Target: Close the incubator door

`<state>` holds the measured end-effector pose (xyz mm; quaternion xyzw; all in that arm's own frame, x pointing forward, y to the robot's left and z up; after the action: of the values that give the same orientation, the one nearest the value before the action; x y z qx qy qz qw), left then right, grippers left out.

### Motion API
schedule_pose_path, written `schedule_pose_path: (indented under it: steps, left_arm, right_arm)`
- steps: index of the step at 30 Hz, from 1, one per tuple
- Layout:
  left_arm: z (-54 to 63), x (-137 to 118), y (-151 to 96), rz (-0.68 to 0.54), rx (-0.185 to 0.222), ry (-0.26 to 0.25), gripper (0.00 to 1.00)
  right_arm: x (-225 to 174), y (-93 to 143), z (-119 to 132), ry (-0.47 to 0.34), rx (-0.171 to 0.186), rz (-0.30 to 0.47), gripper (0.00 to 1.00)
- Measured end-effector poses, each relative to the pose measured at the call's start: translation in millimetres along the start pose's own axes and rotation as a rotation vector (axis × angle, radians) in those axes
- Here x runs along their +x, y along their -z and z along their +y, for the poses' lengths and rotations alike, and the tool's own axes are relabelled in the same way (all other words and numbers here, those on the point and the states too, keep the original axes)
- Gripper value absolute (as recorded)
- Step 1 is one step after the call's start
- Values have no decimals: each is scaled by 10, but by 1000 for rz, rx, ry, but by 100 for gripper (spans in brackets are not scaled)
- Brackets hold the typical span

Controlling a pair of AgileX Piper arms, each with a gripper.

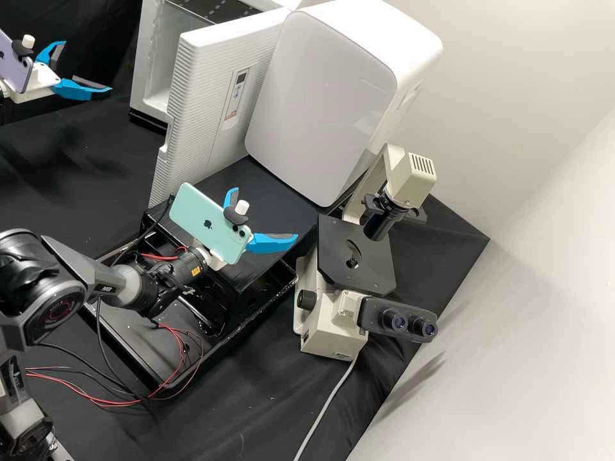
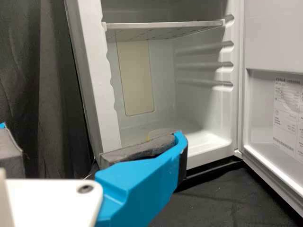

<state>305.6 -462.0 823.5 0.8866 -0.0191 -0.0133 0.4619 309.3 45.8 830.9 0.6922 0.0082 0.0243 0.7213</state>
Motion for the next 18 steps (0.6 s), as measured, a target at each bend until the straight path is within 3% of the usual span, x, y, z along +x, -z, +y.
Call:
schedule_pose_path:
  steps: [13,14,18]
  left_arm:
    - [0,0,0,0,0,0,100]
    - [0,0,0,0,0,0,100]
    - [0,0,0,0,0,0,100]
  right_arm:
    - [0,0,0,0,0,0,100]
    - [0,0,0,0,0,0,0]
    - [0,10,11,-12,0,11,0]
